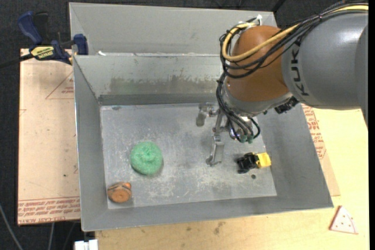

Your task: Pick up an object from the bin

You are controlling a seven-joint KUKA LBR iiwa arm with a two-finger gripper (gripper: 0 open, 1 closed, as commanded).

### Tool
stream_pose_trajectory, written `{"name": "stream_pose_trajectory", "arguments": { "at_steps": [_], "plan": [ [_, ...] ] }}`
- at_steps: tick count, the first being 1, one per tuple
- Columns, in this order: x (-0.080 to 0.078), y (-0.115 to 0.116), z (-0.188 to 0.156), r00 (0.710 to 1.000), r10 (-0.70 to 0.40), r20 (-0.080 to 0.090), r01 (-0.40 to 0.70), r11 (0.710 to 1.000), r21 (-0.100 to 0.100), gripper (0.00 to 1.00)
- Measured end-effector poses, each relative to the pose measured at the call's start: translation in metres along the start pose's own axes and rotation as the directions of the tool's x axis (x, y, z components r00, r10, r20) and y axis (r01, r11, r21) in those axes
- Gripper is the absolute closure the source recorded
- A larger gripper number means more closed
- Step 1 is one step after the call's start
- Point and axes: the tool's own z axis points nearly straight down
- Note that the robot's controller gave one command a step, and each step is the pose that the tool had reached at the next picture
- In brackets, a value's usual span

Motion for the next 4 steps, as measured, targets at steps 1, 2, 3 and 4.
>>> {"name": "stream_pose_trajectory", "arguments": {
  "at_steps": [1, 2, 3, 4],
  "plan": [
    [-0.002, 0.000, -0.005, 1.000, 0.001, 0.008, -0.001, 1.000, 0.000, 0.00],
    [-0.012, 0.034, 0.000, 0.998, -0.059, 0.011, 0.059, 0.998, 0.003, 0.00],
    [0.020, 0.059, 0.011, 0.997, -0.072, 0.010, 0.072, 0.997, -0.001, 0.00],
    [0.005, 0.089, 0.031, 0.989, -0.145, 0.008, 0.145, 0.989, 0.001, 0.00]
  ]
}}
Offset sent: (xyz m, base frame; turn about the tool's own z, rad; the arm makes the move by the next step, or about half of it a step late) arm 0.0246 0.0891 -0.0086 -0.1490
